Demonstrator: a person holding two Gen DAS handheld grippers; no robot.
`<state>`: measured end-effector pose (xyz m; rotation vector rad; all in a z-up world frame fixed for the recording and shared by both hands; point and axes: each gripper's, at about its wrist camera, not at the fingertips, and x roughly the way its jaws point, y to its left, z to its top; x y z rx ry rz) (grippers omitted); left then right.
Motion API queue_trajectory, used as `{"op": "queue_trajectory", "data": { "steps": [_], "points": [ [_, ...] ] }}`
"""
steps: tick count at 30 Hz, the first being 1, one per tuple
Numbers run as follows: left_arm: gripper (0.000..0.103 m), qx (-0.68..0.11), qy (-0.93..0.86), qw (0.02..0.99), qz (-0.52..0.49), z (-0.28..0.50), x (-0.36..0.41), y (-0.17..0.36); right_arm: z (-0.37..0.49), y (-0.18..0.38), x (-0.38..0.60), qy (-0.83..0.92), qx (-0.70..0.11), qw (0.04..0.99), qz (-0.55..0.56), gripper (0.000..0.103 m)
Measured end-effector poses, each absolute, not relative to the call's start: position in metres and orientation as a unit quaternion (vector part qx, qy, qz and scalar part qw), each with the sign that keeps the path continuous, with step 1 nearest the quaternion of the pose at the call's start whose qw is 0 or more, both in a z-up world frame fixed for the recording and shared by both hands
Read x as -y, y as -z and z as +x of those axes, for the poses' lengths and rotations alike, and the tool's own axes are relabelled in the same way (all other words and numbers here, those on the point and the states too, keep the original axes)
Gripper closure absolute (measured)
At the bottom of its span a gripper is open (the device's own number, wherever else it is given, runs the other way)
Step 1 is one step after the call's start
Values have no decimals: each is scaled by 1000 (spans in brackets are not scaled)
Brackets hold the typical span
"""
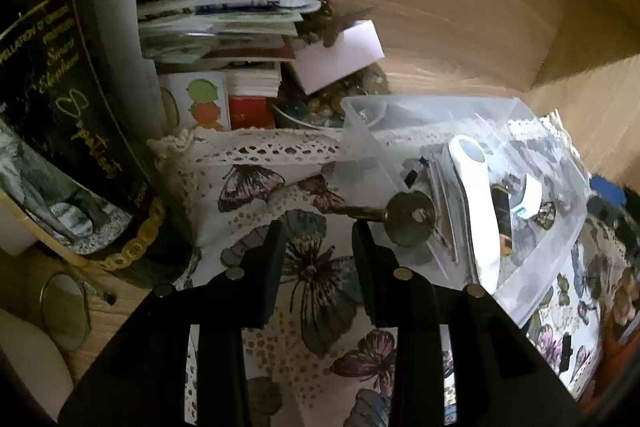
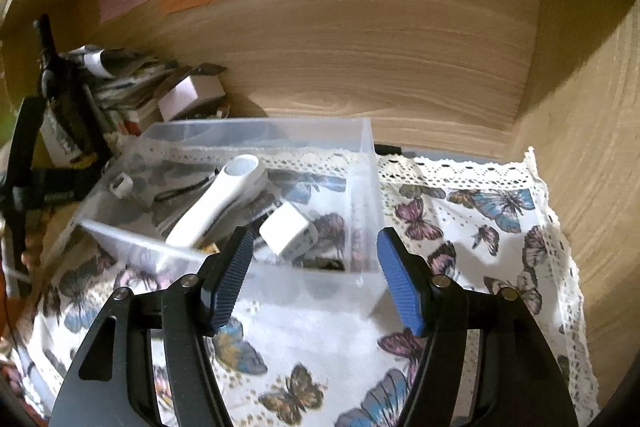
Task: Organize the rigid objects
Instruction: 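Withdraw both open tools from the box toward the black pieces on the cloth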
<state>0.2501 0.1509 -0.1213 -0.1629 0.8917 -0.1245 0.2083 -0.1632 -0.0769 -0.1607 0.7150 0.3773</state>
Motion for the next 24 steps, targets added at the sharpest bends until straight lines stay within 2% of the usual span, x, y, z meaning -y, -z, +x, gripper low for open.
{"op": "queue_trajectory", "data": {
  "steps": [13, 24],
  "points": [
    [71, -371, 58, 923, -81, 243, -146, 85, 190, 75, 176, -176, -345, 920, -66, 42],
    [71, -365, 56, 928, -59, 217, -127, 72, 179, 72, 176, -189, -343, 918, -63, 42]
  ]
}}
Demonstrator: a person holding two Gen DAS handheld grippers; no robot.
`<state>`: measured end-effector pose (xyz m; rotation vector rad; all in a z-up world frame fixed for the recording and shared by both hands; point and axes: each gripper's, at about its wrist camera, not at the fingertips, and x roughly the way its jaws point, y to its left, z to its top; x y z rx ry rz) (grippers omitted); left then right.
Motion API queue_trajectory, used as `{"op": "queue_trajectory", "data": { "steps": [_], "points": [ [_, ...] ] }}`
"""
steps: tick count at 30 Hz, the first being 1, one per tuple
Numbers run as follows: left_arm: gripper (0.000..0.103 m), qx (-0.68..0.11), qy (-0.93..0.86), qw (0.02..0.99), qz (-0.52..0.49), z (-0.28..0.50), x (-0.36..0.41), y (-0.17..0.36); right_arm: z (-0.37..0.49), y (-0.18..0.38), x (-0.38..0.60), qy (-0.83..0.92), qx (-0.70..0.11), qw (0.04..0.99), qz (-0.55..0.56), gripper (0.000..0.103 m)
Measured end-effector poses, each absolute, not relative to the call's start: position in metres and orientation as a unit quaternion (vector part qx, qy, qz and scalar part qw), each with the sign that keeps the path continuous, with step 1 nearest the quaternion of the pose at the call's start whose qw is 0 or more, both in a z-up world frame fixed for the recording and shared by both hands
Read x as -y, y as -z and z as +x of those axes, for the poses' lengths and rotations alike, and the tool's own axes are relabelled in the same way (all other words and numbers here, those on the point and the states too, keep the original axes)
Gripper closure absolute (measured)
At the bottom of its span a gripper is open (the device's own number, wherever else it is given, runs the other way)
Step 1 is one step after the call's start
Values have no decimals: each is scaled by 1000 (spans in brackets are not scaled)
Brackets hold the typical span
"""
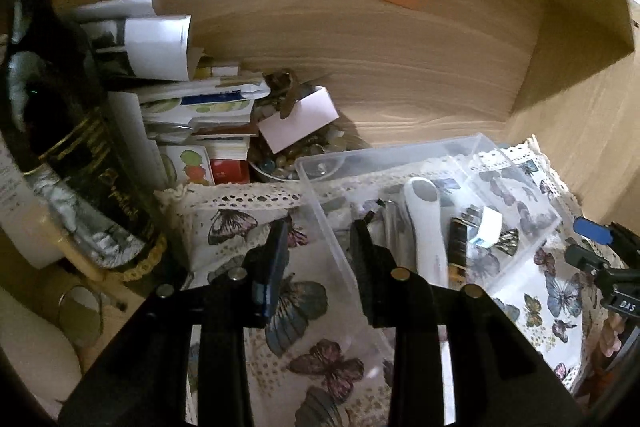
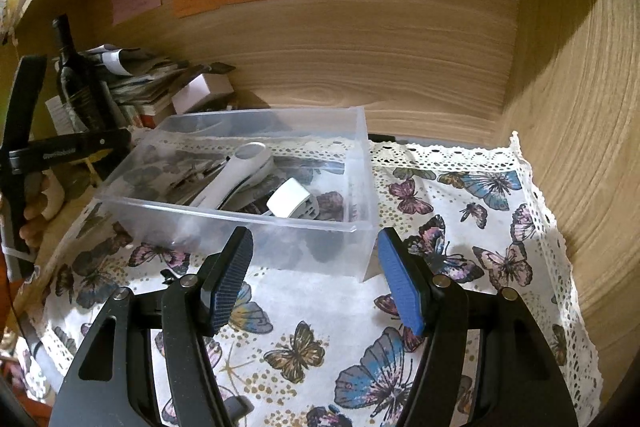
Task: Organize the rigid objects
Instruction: 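Withdraw both open tools from the box toward the black pieces on the cloth, then grasp the black knob-headed piece with the left tool while the right tool grasps the black flat piece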
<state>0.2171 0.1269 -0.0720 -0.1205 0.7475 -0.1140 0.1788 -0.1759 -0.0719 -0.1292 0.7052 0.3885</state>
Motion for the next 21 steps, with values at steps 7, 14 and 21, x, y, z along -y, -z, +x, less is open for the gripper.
{"op": "queue_trajectory", "data": {
  "steps": [7, 14, 21],
  "points": [
    [70, -359, 43, 931, -45, 180, -101, 61, 165, 70, 174, -197, -337, 918, -66, 34],
    [43, -358, 49, 932, -39, 143, -75, 59, 140, 69, 176, -202, -331, 920, -66, 30],
    [36, -390, 87, 916, -33, 124, -41, 80, 118, 85, 184, -208, -355, 910, -54, 29]
  ]
}}
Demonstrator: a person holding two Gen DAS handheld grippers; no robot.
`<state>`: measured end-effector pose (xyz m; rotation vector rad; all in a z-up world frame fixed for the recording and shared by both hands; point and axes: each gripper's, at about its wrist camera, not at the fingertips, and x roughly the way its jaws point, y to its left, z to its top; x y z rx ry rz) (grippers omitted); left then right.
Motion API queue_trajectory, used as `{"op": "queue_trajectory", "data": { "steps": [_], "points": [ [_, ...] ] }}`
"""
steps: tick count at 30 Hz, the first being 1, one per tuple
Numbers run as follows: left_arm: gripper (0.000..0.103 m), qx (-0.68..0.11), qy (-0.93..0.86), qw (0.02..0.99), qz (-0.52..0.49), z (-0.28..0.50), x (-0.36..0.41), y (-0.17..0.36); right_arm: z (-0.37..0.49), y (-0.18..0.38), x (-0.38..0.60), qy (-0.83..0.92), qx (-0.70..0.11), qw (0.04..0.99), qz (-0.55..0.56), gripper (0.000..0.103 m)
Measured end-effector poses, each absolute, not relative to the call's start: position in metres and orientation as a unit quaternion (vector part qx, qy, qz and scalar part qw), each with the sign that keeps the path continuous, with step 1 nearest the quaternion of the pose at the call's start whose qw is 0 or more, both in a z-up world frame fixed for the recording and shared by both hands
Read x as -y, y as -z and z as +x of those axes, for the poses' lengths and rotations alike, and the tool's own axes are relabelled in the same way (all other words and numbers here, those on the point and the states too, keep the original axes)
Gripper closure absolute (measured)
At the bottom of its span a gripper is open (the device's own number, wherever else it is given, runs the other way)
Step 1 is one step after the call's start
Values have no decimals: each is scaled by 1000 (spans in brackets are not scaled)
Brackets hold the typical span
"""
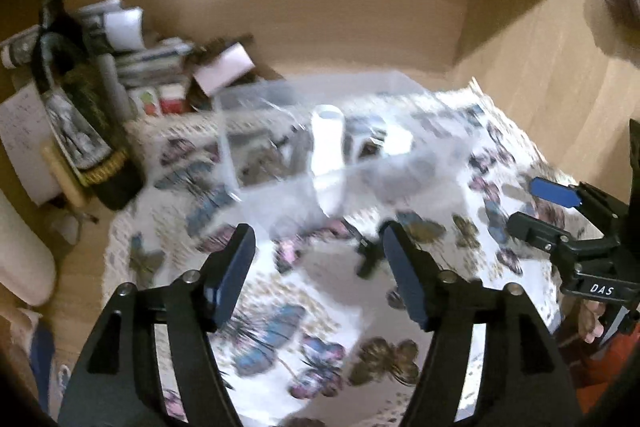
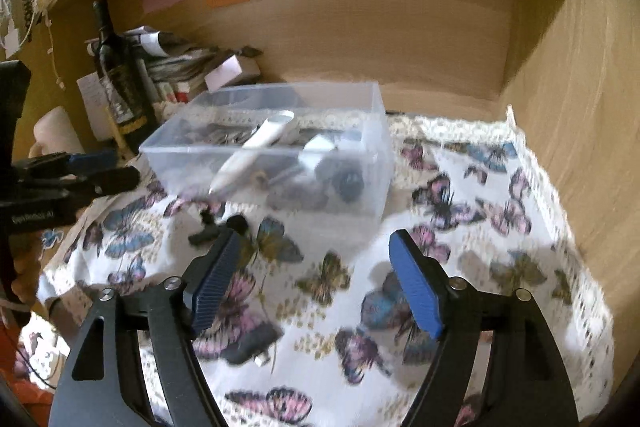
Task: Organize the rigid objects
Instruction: 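Grasp the black knob-headed piece with the left tool while the right tool grasps the black flat piece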
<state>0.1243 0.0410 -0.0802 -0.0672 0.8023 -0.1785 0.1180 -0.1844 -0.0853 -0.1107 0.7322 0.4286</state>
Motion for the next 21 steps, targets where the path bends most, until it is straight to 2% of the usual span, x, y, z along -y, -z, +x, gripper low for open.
{"op": "queue_trajectory", "data": {
  "steps": [12, 15, 21],
  "points": [
    [36, -446, 113, 887, -33, 116, -10, 119, 94, 136, 172, -232, -422, 874, -59, 29],
    [36, -454, 115, 883, -31, 119, -7, 124, 90, 142, 168, -217, -414, 881, -73, 37],
    [36, -473, 125, 872, -29, 141, 0, 134, 91, 140, 172, -202, -408, 887, -79, 71]
  ]
}}
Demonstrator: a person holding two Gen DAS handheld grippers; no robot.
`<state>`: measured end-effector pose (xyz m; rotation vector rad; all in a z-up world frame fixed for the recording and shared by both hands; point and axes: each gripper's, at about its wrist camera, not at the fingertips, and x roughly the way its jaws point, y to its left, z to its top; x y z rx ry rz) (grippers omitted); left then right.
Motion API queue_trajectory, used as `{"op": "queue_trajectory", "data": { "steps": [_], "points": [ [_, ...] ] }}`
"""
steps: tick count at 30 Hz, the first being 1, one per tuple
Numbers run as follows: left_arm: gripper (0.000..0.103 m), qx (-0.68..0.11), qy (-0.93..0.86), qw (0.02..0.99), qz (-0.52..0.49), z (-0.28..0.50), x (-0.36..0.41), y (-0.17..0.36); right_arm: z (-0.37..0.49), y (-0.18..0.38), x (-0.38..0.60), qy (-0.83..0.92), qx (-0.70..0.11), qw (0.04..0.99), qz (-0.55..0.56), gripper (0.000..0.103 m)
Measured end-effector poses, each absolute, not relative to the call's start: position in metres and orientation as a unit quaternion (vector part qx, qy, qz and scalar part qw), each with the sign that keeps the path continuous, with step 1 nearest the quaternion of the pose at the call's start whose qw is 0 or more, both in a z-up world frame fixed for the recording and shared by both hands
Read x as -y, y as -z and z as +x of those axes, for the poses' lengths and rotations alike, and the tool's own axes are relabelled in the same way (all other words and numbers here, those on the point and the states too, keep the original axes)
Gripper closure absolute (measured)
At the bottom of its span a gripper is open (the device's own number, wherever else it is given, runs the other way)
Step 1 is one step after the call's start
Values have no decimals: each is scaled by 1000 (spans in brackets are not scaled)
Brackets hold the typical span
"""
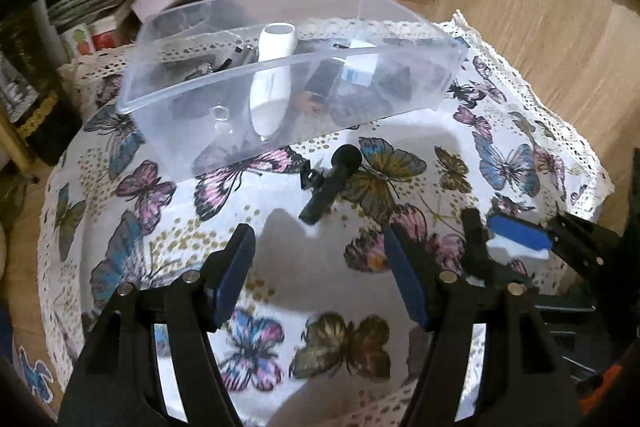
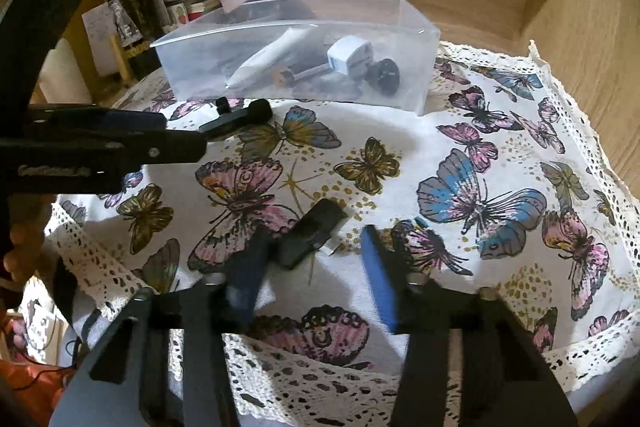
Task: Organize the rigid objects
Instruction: 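Grasp the black knob-headed piece with the left tool while the right tool grasps the black flat piece, then carry the knob-headed piece with the left tool while the right tool carries the flat piece over the box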
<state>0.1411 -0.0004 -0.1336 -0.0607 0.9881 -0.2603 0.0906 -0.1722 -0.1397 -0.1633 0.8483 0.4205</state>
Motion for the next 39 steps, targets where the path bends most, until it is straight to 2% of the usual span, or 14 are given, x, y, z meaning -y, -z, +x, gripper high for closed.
{"op": "queue_trajectory", "data": {
  "steps": [8, 10, 12, 15, 18, 26, 39],
  "points": [
    [37, -488, 128, 863, -27, 171, 13, 146, 96, 138, 175, -202, -408, 888, -63, 72],
    [39, -486, 125, 865, -22, 175, 15, 148, 97, 136, 176, -200, -406, 890, -62, 72],
    [47, -481, 125, 868, -17, 177, 17, 148, 99, 134, 178, -198, -403, 891, -60, 72],
    [74, -475, 135, 870, -7, 177, 21, 149, 102, 128, 182, -196, -396, 895, -57, 72],
    [78, -470, 143, 871, -7, 174, 19, 147, 104, 123, 184, -194, -389, 899, -55, 72],
    [79, -437, 139, 889, -18, 157, 4, 126, 107, 109, 181, -193, -369, 907, -60, 72],
    [79, -345, 112, 930, -52, 134, -30, 62, 115, 76, 165, -204, -320, 922, -82, 72]
  ]
}}
